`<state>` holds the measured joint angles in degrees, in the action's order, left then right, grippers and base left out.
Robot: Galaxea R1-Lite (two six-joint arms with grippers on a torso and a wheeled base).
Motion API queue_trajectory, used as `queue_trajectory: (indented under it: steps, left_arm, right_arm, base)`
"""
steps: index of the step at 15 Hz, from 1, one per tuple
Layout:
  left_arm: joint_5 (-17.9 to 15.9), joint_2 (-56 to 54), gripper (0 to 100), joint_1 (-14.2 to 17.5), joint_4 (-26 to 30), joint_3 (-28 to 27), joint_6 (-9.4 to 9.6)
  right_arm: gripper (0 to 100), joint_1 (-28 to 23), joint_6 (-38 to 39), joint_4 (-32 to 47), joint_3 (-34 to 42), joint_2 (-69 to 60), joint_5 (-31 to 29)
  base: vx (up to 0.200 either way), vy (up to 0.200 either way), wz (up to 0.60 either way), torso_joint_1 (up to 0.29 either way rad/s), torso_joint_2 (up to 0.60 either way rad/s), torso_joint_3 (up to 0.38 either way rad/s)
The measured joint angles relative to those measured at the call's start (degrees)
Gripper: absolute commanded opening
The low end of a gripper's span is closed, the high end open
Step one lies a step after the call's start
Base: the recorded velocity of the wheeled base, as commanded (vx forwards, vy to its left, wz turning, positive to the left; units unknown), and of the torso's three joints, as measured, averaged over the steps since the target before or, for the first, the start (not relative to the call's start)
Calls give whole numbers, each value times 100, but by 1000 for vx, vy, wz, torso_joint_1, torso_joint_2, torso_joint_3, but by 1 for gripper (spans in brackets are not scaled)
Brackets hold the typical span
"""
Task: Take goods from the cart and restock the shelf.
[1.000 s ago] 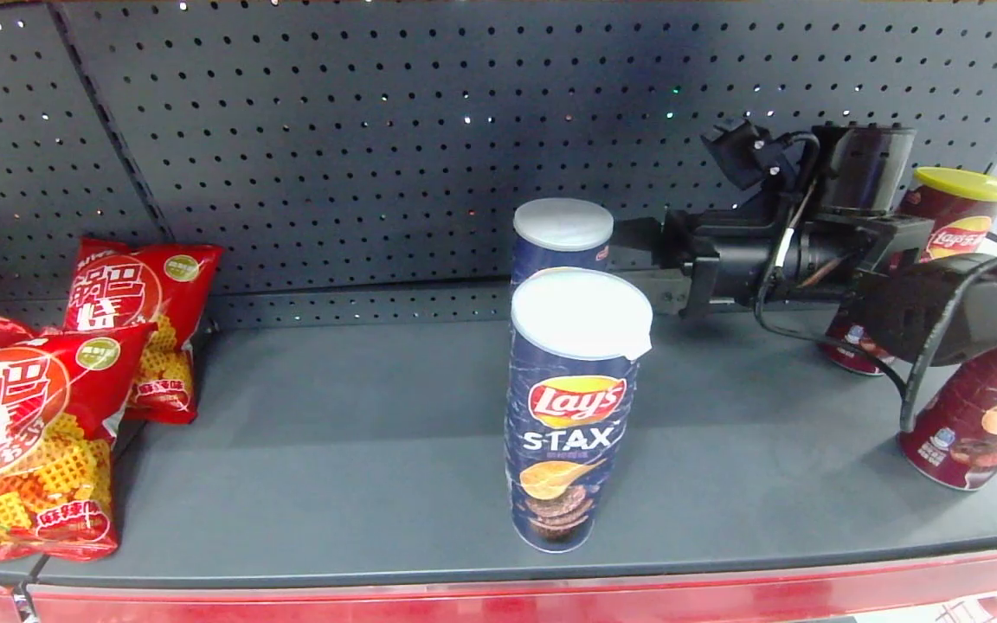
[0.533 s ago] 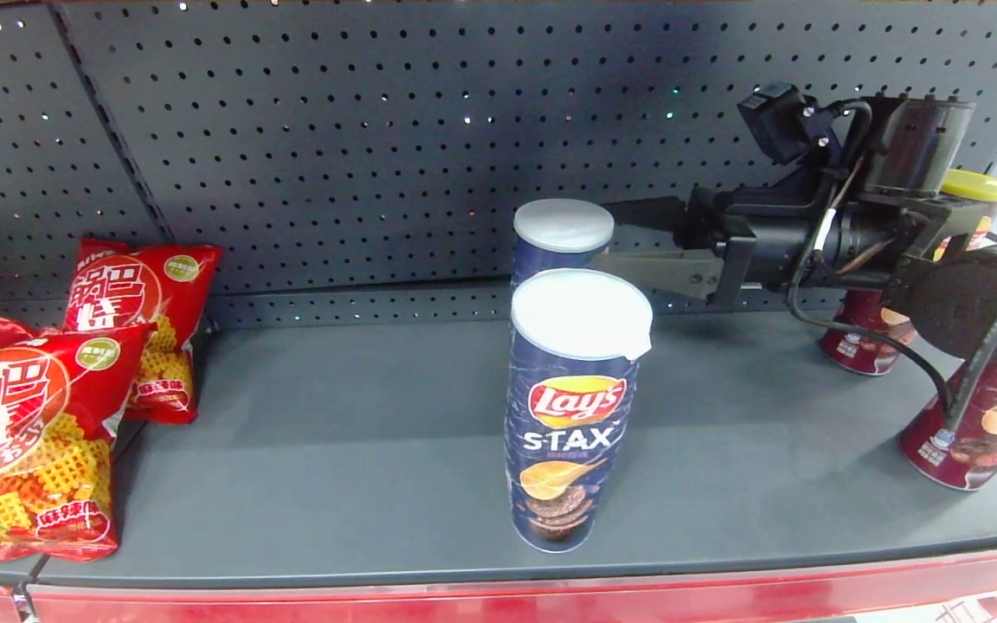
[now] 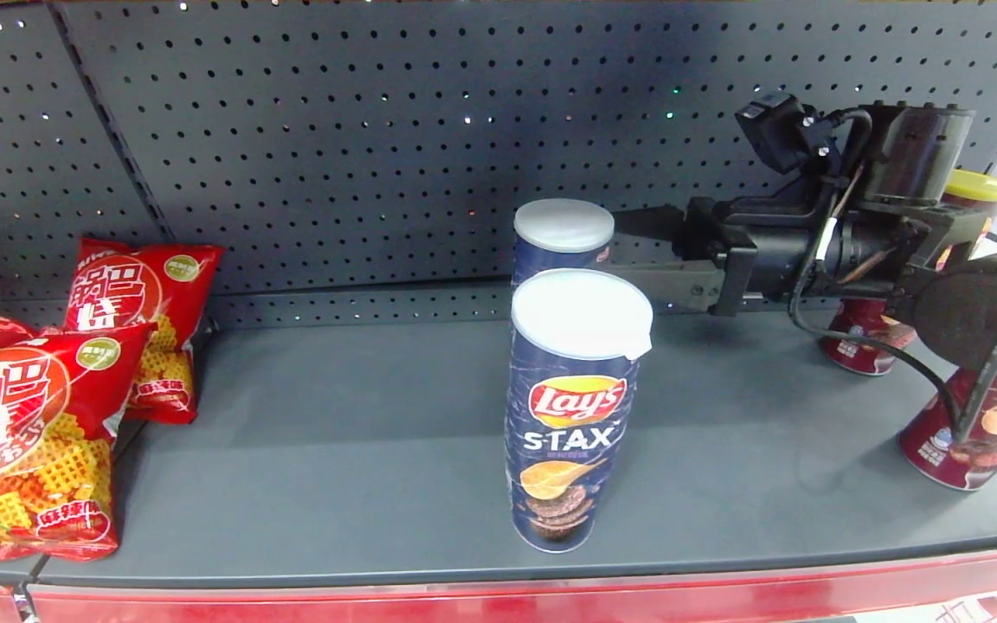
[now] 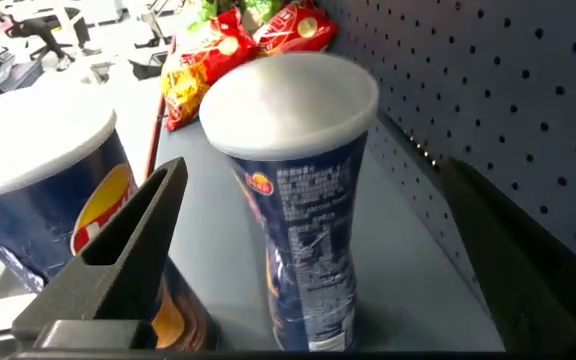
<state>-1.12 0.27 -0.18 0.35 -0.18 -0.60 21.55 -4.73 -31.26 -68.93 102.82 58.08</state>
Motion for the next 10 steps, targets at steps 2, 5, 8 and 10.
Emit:
queue_trajectory:
  steps: [2, 5, 8, 10]
  left_arm:
    - [-2, 0, 100, 0, -2, 0, 0]
    - [-2, 0, 100, 0, -2, 0, 2]
    - [0, 0, 100, 0, 0, 0, 2]
    - [-2, 0, 100, 0, -2, 0, 0]
  right_arm:
    - [100, 0, -22, 0, 190, -4, 0]
    - [100, -9, -79, -7, 492, -11, 11]
    - [100, -4, -104, -9, 614, -11, 9]
    - [100, 0, -104, -9, 634, -20, 4]
  base:
    - [0, 0, 0, 0, 0, 0]
    - [0, 0, 0, 0, 0, 0]
    - [0, 0, 0, 0, 0, 0]
    - [0, 0, 0, 0, 0, 0]
